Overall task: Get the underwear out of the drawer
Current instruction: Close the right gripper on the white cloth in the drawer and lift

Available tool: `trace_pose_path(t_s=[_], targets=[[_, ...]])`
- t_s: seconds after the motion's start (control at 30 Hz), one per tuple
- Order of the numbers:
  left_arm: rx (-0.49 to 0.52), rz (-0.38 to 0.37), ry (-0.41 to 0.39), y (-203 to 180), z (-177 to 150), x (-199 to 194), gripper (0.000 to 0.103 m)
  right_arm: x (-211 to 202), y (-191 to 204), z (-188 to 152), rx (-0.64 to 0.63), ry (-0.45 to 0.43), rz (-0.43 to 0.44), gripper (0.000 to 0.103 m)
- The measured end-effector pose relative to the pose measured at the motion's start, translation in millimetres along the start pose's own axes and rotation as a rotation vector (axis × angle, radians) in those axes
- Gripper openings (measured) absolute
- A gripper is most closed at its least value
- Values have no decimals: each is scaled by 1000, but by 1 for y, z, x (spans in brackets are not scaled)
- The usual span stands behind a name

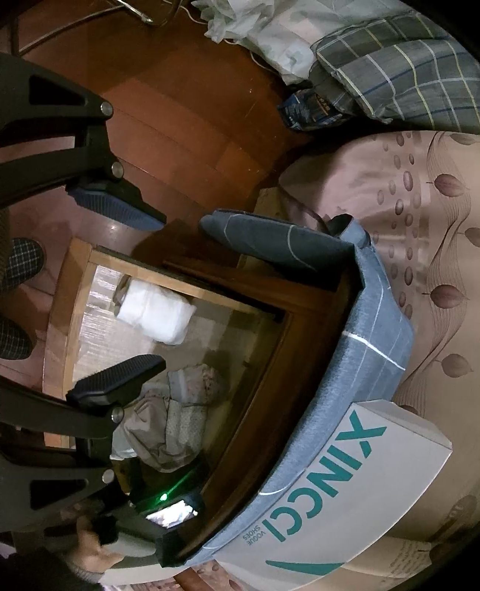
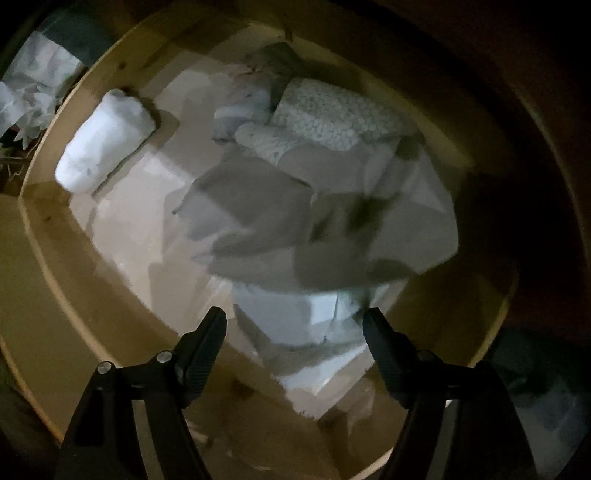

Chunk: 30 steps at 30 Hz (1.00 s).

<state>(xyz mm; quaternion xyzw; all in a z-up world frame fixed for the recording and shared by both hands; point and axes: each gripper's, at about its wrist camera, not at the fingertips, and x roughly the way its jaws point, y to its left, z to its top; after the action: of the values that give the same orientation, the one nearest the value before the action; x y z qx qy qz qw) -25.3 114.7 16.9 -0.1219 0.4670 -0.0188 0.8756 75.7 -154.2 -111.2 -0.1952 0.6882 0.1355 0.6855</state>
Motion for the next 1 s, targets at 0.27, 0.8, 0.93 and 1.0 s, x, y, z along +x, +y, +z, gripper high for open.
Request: trace_pose_path(t_s=[0.27, 0.8, 0.93, 1.0], targets=[[-11, -7, 13, 1, 0, 3, 71, 15, 2, 15, -52, 31, -38, 84], [-10, 1, 24, 1, 0, 5, 72, 18, -6, 0, -17, 122, 17, 53], [-17, 1, 28, 1, 0, 7, 71, 6, -3, -12, 11, 89, 29, 53], [-14, 4, 28, 0, 0, 7, 72, -4, -4, -18, 33, 62, 34, 53]])
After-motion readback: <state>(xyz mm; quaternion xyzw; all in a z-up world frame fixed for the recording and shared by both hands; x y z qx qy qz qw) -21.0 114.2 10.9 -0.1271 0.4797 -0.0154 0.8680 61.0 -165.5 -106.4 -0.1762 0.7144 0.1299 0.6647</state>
